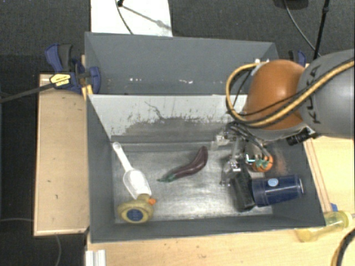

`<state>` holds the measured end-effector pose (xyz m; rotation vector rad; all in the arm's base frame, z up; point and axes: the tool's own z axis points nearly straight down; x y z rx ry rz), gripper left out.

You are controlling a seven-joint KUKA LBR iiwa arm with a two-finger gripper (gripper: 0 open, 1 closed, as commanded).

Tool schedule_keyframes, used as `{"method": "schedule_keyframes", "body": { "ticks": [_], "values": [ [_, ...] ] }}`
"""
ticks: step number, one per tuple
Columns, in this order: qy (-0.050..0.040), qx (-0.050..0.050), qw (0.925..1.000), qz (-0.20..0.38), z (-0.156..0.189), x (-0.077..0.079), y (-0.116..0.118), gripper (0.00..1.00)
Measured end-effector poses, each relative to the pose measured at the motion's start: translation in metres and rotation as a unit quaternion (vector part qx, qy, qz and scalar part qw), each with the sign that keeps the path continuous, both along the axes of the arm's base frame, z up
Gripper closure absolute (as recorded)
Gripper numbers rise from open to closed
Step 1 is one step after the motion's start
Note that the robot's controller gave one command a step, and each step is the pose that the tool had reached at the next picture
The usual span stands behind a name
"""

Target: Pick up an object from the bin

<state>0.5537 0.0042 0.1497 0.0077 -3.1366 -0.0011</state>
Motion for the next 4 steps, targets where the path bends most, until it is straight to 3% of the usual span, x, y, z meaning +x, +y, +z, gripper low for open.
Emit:
{"method": "schedule_keyframes", "body": {
  "ticks": [1,2,3,4],
  "values": [
    [-0.0040,0.000,1.0000,0.000,0.004,0.002,0.000,0.00],
    [-0.0098,0.002,0.9994,0.033,-0.074,0.026,0.062,1.00],
    [-0.0098,0.002,0.9994,0.033,-0.074,0.026,0.062,1.00],
    [-0.0038,0.000,0.9998,0.018,0.045,0.007,0.054,1.00]
  ]
}}
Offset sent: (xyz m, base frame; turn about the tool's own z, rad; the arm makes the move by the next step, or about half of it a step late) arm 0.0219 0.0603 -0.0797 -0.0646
